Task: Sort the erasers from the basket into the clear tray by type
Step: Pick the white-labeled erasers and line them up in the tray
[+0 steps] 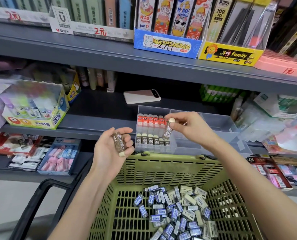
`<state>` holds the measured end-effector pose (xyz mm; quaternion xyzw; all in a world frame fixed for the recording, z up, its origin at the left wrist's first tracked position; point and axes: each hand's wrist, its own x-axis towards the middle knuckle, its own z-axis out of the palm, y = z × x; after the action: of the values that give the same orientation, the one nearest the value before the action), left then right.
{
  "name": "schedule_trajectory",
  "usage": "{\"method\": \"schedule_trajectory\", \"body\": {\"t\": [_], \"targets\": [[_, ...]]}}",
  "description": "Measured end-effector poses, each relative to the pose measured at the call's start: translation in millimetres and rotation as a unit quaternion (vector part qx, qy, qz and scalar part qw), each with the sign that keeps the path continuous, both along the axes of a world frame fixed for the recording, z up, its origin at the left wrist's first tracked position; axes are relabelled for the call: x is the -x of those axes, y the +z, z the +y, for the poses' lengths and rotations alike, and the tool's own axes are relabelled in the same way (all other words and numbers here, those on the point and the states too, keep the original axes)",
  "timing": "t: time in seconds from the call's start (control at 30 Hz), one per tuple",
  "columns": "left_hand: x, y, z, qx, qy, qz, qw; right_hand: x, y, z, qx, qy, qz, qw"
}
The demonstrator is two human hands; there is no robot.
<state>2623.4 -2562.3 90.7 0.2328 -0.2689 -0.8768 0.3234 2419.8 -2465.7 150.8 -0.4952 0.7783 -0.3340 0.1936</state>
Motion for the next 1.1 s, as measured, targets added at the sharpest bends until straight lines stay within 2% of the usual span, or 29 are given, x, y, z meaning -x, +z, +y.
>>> {"method": "schedule_trajectory", "body": {"t": [0.1,0.2,0.33,0.47,0.6,0.7,0.8,0.87,0.93,0.97,1.0,1.1], "targets": [[-0.6,-1.4,-1.0,-0.009,0.012,0.0,1.0,-3.0,-11.7,-4.8,-0.078,0.023,0.029,0.996],[-0.7,-1.8,-2.1,-0.011,0.023,-0.001,1.0,-6.7,-22.6,-5.7,-0.108,0.022,0.056,0.992],[-1.5,-1.0,-2.3,-0.01,0.028,0.003,1.0,-7.5,-29.0,-4.2,-0.087,0.011,0.083,0.993],[-1.2,-0.4,-2.3,-0.02,0.029,-0.008,0.999,-7.8,-35.0,-6.3,-0.066,0.005,0.221,0.973],[0.5,-1.2,-1.8,-0.036,0.033,-0.004,0.999,-11.7,-42.3,-9.5,-0.079,0.013,0.283,0.956],[0.4,-0.8,-2.3,0.001,0.036,-0.015,0.999,-11.6,-39.4,-12.4,-0.094,0.014,0.281,0.955],[-1.5,0.4,-2.2,0.064,0.024,-0.047,0.997,-16.9,-30.7,-13.1,-0.097,0.021,0.318,0.943],[-2.6,1.1,-1.1,0.105,0.009,-0.066,0.992,-26.3,-22.8,-10.6,-0.014,0.012,0.279,0.96],[-2.6,2.1,1.8,0.144,-0.005,-0.081,0.986,-41.5,-11.4,-7.6,0.076,0.039,0.131,0.988],[-2.3,2.8,4.1,0.163,-0.012,-0.09,0.982,-50.0,-5.6,-6.2,0.1,0.073,0.076,0.989],[-1.4,3.1,6.8,0.184,-0.019,-0.102,0.977,-57.7,-1.8,-4.8,0.107,0.105,0.07,0.986],[2.4,2.4,15.5,0.233,-0.037,-0.146,0.961,-73.0,-0.2,-3.7,0.105,0.162,0.171,0.966]]}}
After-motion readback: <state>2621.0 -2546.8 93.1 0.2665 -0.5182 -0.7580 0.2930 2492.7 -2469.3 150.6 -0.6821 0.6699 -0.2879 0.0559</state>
